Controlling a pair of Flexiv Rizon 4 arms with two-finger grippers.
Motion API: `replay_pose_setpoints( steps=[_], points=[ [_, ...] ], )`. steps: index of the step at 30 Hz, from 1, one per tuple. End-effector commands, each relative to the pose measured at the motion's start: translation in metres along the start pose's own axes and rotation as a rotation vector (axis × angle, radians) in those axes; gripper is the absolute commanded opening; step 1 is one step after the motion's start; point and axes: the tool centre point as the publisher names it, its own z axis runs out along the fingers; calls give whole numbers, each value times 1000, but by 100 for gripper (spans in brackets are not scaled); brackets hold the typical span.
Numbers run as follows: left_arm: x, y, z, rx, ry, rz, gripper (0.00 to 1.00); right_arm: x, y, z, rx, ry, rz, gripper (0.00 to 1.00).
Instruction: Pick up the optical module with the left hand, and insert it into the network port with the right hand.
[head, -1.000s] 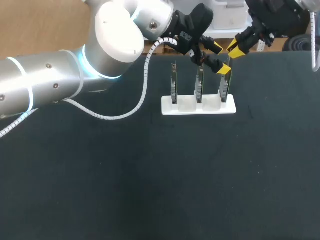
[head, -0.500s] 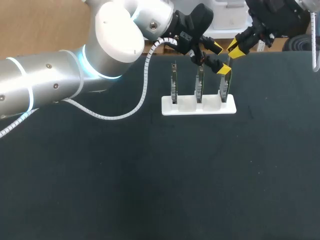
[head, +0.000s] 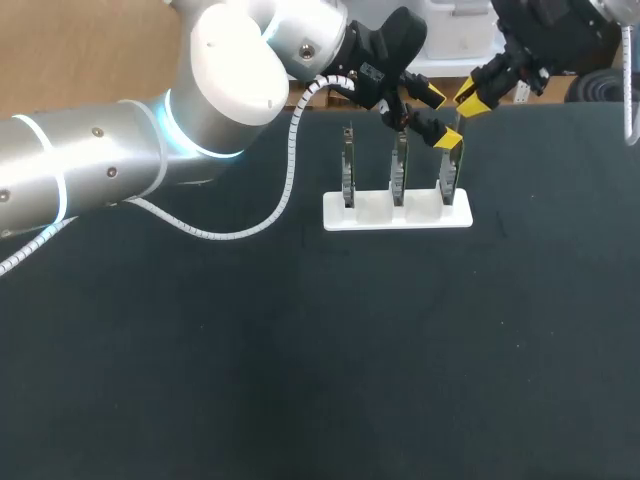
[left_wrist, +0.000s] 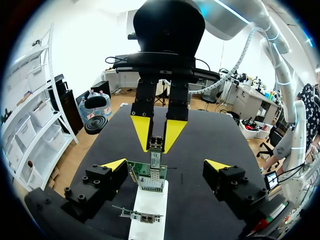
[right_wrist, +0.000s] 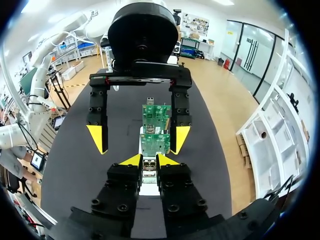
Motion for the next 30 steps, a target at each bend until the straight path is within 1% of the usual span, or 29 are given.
replay_pose_setpoints(
  steps=[1,30],
  points=[
    [1,-1,0,-3,-3,2,100,1,3,0,9,-2,-1,0],
    [1,-1,0,-3,-3,2,100,-1,2,-5,32,-4,-7,0]
  ],
)
